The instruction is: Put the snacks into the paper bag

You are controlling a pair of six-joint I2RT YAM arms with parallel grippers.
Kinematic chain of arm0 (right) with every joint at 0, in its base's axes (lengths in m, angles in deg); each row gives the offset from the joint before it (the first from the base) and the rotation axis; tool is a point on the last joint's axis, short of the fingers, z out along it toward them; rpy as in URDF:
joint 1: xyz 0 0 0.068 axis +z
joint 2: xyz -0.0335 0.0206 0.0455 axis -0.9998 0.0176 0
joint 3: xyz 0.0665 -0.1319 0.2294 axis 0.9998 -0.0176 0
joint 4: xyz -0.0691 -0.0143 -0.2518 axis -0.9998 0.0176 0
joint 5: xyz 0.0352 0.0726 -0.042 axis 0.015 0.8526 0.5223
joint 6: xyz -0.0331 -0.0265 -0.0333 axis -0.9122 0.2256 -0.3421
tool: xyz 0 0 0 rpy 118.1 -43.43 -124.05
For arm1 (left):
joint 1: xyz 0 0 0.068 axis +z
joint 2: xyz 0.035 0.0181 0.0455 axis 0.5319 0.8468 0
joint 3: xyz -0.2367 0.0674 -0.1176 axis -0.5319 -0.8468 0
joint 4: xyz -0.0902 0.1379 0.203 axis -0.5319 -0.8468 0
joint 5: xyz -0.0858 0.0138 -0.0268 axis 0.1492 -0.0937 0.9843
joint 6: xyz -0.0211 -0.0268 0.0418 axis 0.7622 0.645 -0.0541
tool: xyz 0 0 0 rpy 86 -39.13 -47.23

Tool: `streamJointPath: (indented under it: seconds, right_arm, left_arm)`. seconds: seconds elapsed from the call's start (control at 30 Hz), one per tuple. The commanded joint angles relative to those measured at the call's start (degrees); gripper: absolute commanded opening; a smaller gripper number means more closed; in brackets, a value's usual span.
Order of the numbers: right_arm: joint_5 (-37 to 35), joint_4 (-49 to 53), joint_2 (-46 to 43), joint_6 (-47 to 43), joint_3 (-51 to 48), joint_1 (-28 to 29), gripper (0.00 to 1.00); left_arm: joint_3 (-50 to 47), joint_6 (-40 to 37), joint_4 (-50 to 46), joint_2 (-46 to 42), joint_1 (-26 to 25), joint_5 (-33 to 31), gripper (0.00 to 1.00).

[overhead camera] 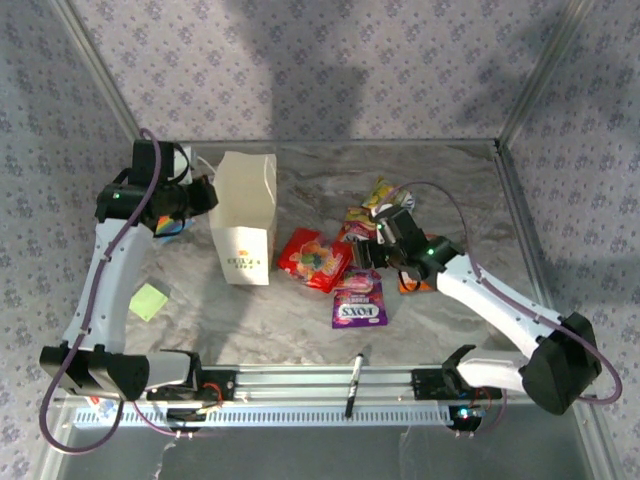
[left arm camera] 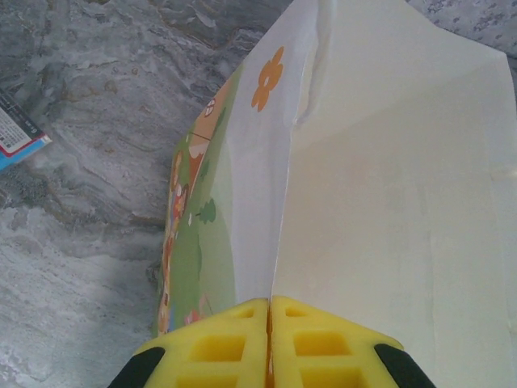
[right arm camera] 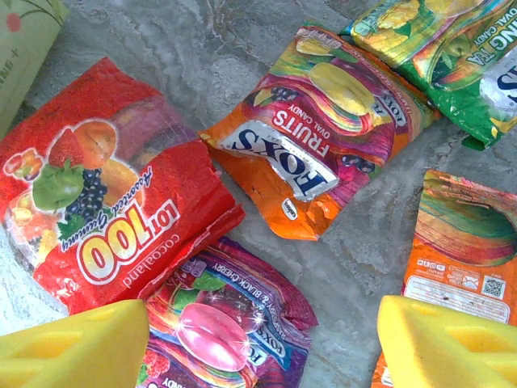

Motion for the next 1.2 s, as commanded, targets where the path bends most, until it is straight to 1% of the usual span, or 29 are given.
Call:
streamJointPath:
  seconds: [0.0,0.13,0.27,0.5,0.63,0.7,0.77,1.0,1.17]
  right_arm:
    - [0.25,-0.12,-1.99,-0.73,-0.84,-0.59,0.77]
    - [0.15,0.06,-2.63,-0.62,-1.33,-0.99,0.77]
    - [0.25,0.44,-2.66,-0.54,-1.46,-1.35,0.77]
    - [0.23,0.7,-2.5,-0.03,-1.48,-1.67,0.78]
    - [0.34,0.78,-2.12,0.24,-1.35,-1.6,0.78]
    - [0.23,1.04,-1.76,0.23,-1.18,-1.62,0.78]
    - [0.24,1.31,-1.33,0.31,-0.88,-1.61,0.78]
    - [0.12,1.64,-0.29,1.13,-0.02,-1.6,0.78]
    - [0.43,1.84,1.11,1.61,1.11,-1.57,0.78]
  left_arm:
    - [-1.38,1.19,1.47,-0.38,-0.45,1.5,0.09]
    - [-4.13,1.44,2.26,0.15,-0.45,1.74,0.09]
    - [-6.46,1.86,3.24,-0.15,-0.41,0.11,0.09]
    - [-7.18,1.46,3.09,-0.56,-0.14,-0.76,0.14]
    - [-7.59,1.03,2.2,-0.62,-0.01,-1.48,0.21]
    - [-7.74,0.92,2.12,-0.97,-0.06,-1.65,0.31]
    - [-7.71,0.84,2.11,-1.4,-0.01,-1.73,0.36]
    - [-5.79,0.14,1.43,-3.2,-0.02,-1.69,0.45]
    - [-5.66,0.14,1.55,-5.58,-0.01,0.49,0.48]
